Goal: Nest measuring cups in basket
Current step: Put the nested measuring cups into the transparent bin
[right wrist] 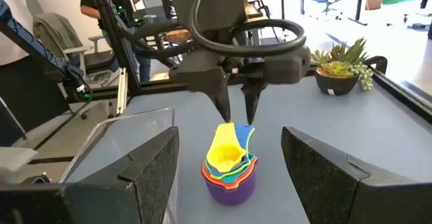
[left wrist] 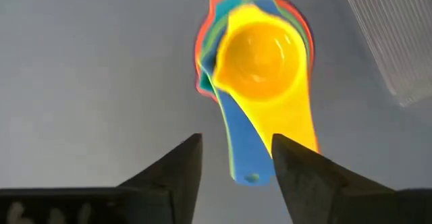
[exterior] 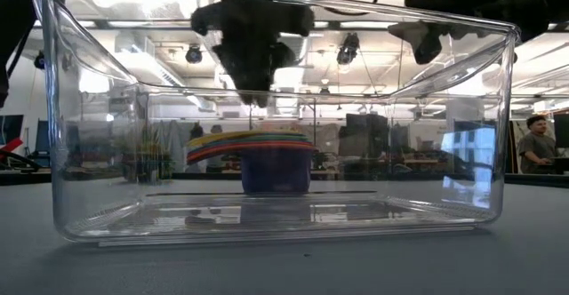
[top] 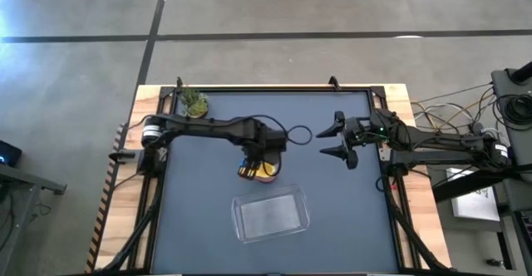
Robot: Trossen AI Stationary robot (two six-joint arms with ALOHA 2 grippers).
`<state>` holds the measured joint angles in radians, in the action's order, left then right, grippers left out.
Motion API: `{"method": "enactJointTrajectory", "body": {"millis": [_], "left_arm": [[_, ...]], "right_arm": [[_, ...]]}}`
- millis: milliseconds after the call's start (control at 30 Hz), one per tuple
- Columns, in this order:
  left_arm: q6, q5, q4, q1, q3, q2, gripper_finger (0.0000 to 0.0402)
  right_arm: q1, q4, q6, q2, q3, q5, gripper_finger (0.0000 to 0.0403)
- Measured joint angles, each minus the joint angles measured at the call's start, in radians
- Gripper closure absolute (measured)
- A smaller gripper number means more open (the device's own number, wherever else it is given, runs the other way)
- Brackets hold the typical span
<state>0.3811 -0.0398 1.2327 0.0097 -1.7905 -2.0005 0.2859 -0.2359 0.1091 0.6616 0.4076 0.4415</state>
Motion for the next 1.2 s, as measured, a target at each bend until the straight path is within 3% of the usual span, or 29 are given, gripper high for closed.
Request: {"method": "enactJointTrajectory", "body": {"millis": [333,500,667,833,1000,1200], "left_arm": [[-0.116,0.083,-0.037,0.022,0.132,0.089,0.0176],[-0.119,0.076,-0.221,0.023,0.270,0.210,0.0169],[-0.133,0.076,-0.490,0.023,0.485,0.341,0.0168],[-0.198,0.088,-0.596,0.023,0.634,0.401,0.0166],[-0.241,0.112,-0.614,0.021,0.667,0.399,0.0135],[-0.242,0.112,-0.613,0.021,0.661,0.375,0.0067]], "right_arm": [[0.000,0.014,0.011,0.002,-0.003,0.000,0.0154],[0.000,0.016,0.011,0.003,-0.003,0.000,0.0154],[0.000,0.019,0.006,0.003,-0.003,0.000,0.0154],[0.000,0.018,0.005,0.003,-0.003,0.000,0.0154],[0.000,0.016,0.004,0.003,-0.003,-0.006,0.0154],[0.000,0.015,0.003,0.010,-0.003,-0.027,0.0154]]}}
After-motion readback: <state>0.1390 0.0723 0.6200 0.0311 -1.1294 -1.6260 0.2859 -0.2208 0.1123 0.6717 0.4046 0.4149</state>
